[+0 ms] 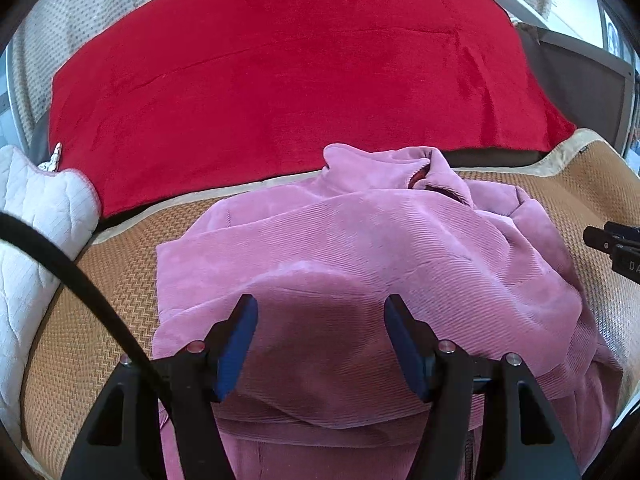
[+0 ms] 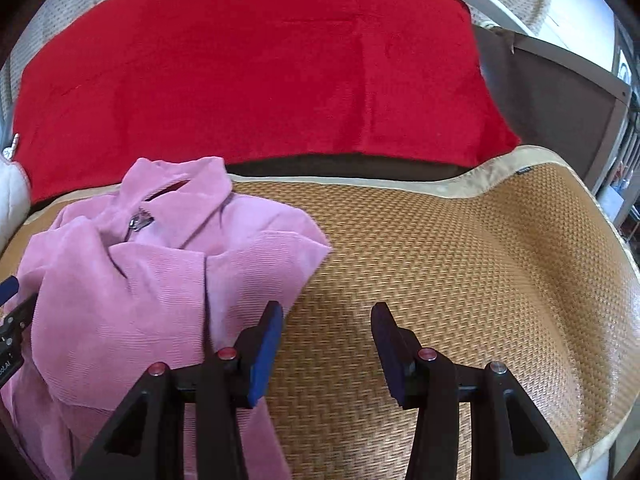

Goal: Fold large clothes

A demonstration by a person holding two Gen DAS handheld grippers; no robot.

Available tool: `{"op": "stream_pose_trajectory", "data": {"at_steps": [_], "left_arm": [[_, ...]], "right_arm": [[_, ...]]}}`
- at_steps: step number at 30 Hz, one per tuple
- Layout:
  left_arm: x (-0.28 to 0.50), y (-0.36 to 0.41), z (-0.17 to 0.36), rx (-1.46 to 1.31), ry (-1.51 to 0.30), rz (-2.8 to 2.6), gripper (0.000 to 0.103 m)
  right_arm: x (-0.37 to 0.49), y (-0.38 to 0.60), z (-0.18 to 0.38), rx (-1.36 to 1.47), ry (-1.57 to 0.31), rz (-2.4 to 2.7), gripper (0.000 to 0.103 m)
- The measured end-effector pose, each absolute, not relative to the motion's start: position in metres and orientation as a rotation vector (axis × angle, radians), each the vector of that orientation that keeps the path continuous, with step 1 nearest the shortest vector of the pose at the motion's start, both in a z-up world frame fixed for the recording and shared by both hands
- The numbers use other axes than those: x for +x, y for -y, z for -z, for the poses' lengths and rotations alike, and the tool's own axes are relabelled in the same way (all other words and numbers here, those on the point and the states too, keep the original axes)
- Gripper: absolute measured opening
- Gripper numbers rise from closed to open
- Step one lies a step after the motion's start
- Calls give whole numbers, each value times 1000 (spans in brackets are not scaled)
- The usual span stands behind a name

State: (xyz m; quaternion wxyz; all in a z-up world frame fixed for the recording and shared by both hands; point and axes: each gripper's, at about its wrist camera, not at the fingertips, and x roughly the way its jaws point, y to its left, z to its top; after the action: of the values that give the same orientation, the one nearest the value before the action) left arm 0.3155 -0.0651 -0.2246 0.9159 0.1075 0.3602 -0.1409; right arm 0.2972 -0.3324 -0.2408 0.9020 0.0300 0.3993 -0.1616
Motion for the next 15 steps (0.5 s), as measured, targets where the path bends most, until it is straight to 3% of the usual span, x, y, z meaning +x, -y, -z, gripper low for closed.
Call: {"op": "stream_pose_trajectory", "data": {"at_steps": [15], "left_arm": [[316, 83, 232, 238, -745, 305, 66]], "right_arm": [[275, 373, 256, 66, -852, 369, 50]]}}
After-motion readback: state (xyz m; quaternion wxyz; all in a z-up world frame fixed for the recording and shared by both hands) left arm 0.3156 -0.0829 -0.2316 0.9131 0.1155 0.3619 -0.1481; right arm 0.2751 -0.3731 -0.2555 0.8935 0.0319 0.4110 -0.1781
